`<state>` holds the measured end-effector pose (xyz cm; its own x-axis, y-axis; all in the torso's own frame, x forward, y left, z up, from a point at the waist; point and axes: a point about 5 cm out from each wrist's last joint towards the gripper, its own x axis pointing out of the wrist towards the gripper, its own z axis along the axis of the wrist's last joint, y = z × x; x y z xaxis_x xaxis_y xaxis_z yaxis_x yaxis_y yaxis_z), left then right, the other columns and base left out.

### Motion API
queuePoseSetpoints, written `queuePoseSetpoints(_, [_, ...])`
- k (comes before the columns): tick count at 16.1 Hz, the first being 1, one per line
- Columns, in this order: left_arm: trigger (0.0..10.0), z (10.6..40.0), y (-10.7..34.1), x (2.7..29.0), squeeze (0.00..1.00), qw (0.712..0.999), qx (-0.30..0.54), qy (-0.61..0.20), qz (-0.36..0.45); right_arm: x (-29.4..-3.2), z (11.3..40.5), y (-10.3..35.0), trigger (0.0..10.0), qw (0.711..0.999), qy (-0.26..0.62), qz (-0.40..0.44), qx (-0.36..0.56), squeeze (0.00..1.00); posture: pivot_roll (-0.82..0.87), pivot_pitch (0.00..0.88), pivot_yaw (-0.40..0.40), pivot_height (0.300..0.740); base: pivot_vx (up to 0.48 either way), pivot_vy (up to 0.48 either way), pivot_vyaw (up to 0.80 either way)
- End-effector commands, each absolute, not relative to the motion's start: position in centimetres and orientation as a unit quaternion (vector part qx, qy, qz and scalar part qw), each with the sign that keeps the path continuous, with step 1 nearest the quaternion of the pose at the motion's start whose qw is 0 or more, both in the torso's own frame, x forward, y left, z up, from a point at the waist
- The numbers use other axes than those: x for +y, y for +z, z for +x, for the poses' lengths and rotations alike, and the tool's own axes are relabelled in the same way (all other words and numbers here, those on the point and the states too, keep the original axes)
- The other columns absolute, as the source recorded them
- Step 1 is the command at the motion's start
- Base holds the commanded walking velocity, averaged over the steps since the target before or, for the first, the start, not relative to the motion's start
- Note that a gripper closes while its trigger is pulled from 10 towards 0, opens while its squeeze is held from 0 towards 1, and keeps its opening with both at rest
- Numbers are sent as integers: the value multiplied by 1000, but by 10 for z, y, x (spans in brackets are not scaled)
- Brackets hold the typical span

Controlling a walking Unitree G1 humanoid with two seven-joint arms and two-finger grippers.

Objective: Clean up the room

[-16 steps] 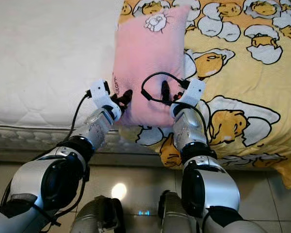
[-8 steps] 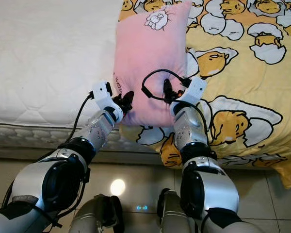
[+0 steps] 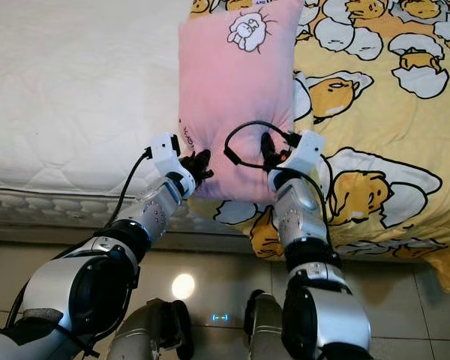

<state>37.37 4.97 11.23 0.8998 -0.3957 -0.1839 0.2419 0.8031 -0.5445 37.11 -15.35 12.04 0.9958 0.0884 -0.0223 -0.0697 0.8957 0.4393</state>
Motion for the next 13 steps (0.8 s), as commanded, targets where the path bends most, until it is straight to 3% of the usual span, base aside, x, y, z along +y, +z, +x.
queuePoseSetpoints(1, [0, 361, 96, 33, 0, 921, 194, -192, -278, -149, 363, 104, 0, 975, 44, 212, 56, 0, -204, 263, 69, 696, 0, 0, 0])
queuePoseSetpoints(7, [0, 371, 116, 42, 0, 927, 132, -232, -262, -167, 358, 104, 0, 987, 19, 150, 47, 0, -193, 205, 62, 696, 0, 0, 0])
queuePoseSetpoints(11, [0, 389, 158, 62, 0, 936, 18, -251, -246, -189, 376, 176, 0, 992, 12, 102, -73, 0, -165, 42, 70, 696, 0, 0, 0])
queuePoseSetpoints(13, [0, 393, 171, 69, 0, 937, -15, -256, -239, -195, 378, 200, 0, 989, 7, 96, -112, 0, -148, 0, 64, 696, 0, 0, 0])
